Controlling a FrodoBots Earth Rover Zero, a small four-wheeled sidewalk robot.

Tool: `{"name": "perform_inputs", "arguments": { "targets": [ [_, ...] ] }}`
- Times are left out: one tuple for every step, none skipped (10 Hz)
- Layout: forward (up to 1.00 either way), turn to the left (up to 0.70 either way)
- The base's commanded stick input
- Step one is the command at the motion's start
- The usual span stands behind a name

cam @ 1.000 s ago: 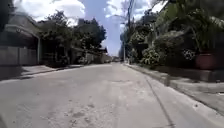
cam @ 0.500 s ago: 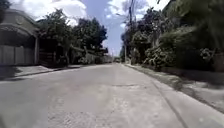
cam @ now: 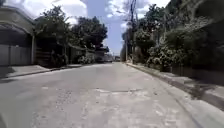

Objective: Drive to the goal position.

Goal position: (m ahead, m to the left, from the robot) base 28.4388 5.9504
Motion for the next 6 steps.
{"name": "perform_inputs", "arguments": {
  "targets": [
    [1.00, 0.00],
    [1.00, 0.00],
    [1.00, 0.00],
    [1.00, 0.00],
    [1.00, -0.01],
    [1.00, -0.02]
  ]
}}
